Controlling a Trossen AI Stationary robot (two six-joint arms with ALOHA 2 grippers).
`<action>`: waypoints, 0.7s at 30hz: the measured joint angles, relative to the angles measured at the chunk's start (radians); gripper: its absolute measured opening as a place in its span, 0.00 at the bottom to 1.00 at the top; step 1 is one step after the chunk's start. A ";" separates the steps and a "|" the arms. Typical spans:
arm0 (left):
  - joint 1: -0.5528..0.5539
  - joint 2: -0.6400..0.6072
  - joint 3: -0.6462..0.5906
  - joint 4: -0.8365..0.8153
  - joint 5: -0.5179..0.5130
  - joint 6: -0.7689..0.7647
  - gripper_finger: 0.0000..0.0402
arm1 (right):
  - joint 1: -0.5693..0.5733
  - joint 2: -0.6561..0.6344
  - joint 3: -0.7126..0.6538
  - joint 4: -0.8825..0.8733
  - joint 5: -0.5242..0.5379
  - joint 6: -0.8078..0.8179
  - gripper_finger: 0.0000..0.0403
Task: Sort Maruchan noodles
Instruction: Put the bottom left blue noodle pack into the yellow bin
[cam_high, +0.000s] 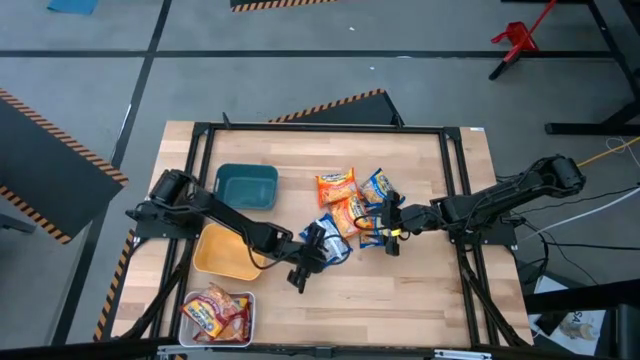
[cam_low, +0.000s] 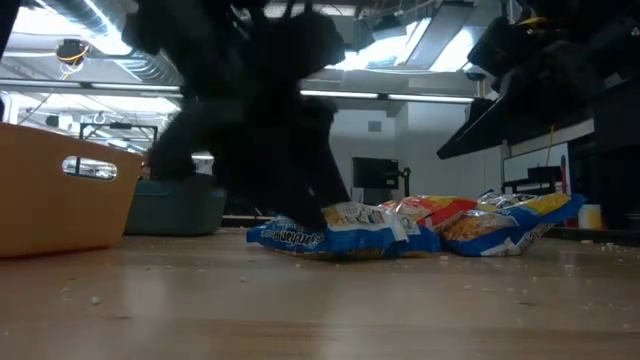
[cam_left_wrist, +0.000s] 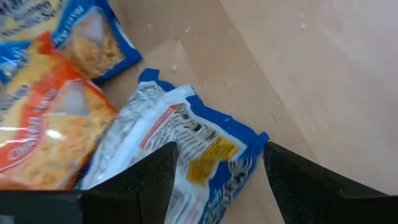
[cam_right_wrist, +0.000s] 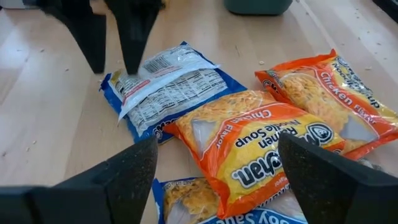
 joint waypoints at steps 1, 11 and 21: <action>0.000 0.014 0.000 0.006 -0.007 0.000 0.58 | 0.000 0.000 0.000 0.000 0.000 0.007 0.79; -0.013 0.077 0.002 0.035 -0.191 -0.026 0.58 | 0.000 0.000 0.000 -0.004 -0.002 0.028 0.79; -0.011 0.078 0.002 0.032 -0.232 -0.140 0.41 | 0.000 0.000 0.000 -0.004 -0.001 0.075 0.79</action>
